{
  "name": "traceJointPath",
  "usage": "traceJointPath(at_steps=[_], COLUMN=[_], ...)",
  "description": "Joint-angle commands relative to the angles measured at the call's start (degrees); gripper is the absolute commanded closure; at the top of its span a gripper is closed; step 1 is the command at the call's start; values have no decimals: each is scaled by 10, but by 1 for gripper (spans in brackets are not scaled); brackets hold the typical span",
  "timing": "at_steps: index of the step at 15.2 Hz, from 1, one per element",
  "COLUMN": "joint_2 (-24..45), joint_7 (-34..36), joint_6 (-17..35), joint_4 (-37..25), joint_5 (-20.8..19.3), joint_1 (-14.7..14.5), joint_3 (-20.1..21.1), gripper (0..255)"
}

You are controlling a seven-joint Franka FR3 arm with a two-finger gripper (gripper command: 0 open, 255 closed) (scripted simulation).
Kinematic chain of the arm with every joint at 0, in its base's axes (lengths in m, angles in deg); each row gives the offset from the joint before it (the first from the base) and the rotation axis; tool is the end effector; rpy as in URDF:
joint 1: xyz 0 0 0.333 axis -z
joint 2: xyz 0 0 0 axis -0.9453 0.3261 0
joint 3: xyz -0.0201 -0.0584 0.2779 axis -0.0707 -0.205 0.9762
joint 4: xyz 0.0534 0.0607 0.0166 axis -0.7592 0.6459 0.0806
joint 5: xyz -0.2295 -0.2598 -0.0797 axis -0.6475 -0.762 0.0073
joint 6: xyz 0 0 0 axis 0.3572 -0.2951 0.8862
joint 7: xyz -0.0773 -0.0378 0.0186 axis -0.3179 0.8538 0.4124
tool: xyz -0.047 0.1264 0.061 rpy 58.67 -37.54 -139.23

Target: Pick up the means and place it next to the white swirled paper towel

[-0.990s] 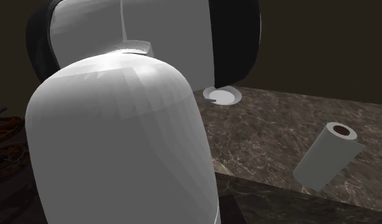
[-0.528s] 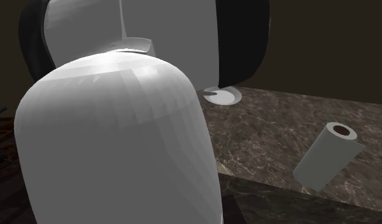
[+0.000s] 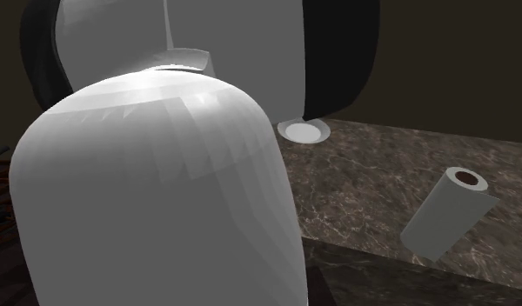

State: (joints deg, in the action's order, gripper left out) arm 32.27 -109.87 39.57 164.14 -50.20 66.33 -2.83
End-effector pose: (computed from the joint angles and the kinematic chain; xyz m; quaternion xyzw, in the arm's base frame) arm 0.5927 -0.1495 0.4224 -0.8702 -0.4874 -0.0515 0.0503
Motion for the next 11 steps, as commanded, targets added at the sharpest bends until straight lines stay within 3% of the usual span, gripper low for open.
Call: traceJointPath(at_steps=[1,11], joint_2=[0,6], joint_7=[3,15], joint_6=[-16,-94], joint_4=[-16,-101], joint_5=[-1,-1], joint_1=[2,11], joint_3=[-1,-3], gripper=[255,255])
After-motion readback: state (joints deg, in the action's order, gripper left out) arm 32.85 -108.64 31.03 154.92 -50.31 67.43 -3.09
